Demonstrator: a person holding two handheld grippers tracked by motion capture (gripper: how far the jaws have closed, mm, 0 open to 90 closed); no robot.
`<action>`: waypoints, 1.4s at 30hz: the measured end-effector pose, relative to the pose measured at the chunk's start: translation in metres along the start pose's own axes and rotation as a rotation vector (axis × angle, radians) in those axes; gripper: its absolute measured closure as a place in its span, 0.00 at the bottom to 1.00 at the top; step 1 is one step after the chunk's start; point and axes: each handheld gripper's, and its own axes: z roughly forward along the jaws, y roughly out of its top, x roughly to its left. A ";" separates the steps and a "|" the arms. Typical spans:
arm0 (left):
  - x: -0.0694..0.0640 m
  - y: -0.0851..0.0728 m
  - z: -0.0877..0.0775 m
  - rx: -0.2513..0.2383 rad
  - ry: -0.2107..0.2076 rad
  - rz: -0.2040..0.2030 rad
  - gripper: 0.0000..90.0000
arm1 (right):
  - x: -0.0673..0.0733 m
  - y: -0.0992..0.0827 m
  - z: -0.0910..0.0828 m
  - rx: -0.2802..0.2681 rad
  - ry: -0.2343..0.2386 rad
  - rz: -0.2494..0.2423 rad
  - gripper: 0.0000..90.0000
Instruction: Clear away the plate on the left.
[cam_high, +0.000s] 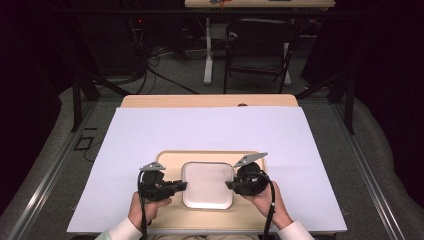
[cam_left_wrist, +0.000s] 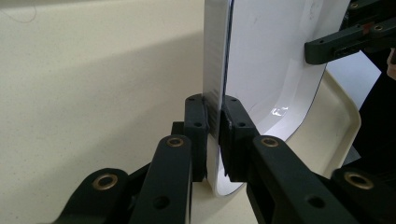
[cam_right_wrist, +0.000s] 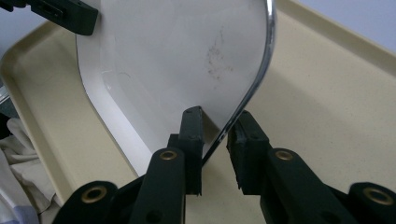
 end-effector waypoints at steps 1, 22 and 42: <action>0.000 0.000 0.001 -0.001 0.002 -0.001 0.92 | 0.000 0.000 0.001 0.004 0.000 0.000 0.84; 0.003 0.000 0.006 -0.008 0.065 0.052 0.90 | -0.006 -0.001 0.013 -0.006 0.000 0.009 0.81; 0.013 0.001 0.013 0.004 0.077 0.037 0.87 | -0.013 -0.001 0.026 -0.003 -0.031 0.003 0.78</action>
